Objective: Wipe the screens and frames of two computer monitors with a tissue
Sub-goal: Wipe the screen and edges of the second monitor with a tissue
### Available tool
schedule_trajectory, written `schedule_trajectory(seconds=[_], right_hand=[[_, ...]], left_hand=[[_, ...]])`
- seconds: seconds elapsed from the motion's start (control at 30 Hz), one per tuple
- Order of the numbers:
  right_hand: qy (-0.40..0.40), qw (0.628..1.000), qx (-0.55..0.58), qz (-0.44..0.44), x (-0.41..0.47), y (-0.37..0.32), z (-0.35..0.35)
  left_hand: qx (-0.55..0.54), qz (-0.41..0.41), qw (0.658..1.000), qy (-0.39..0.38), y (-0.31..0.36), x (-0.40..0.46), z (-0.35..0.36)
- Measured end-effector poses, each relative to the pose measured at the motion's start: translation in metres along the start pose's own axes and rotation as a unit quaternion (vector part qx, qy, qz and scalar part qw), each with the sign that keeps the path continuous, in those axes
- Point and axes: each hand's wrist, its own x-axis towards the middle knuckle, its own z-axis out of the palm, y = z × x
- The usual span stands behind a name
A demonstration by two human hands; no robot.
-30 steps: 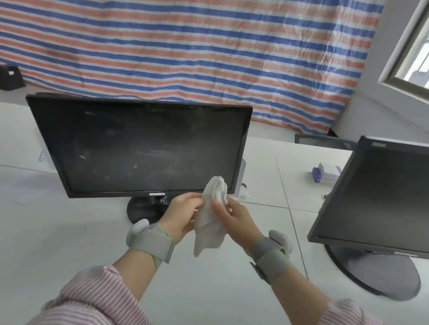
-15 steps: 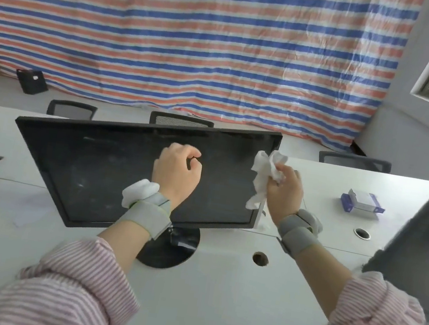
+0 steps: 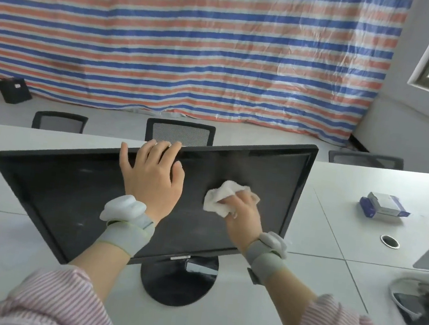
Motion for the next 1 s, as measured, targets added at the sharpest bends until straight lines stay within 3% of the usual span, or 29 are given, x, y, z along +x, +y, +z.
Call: schedule_trajectory(seconds=[0.03, 0.1, 0.23, 0.33, 0.47, 0.57, 0.63, 0.7, 0.77, 0.87, 1.0], right_hand=[[-0.06, 0.998, -0.002, -0.005, -0.008, -0.003, 0.012], [-0.041, 0.998, 0.028, 0.028, -0.018, -0.007, 0.015], [0.239, 0.963, 0.064, 0.111, -0.01, -0.017, -0.031], [0.343, 0.922, 0.068, 0.168, 0.016, -0.015, -0.064], [0.311, 0.938, 0.019, 0.15, 0.033, -0.017, -0.055], [0.169, 0.984, -0.051, -0.008, 0.026, -0.036, -0.016], [0.051, 0.985, -0.082, -0.142, 0.017, -0.046, 0.006], [-0.024, 0.98, -0.07, -0.183, 0.01, -0.048, 0.012], [-0.002, 0.99, -0.026, -0.138, 0.003, -0.045, 0.003], [0.11, 0.992, 0.006, -0.057, 0.004, -0.036, -0.026], [0.215, 0.975, 0.003, 0.065, 0.023, -0.048, -0.04]], left_hand=[[-0.006, 0.006, 1.0, 0.009, -0.002, -0.001, 0.001], [-0.009, 0.022, 0.999, 0.031, -0.006, -0.004, 0.004], [-0.02, 0.023, 0.998, 0.046, -0.008, -0.003, 0.005], [-0.022, 0.02, 0.998, 0.057, -0.008, -0.004, 0.006], [-0.024, 0.01, 0.998, 0.057, -0.006, -0.004, 0.004], [-0.031, -0.011, 0.999, 0.043, -0.002, 0.0, 0.001], [-0.035, -0.018, 0.998, 0.039, 0.001, 0.0, -0.002], [-0.039, -0.02, 0.999, 0.03, 0.002, -0.001, -0.007], [-0.051, -0.015, 0.998, 0.015, -0.003, -0.001, -0.012], [-0.074, -0.026, 0.997, 0.005, -0.02, 0.005, -0.021], [-0.026, -0.107, 0.994, 0.022, -0.067, 0.007, -0.039]])
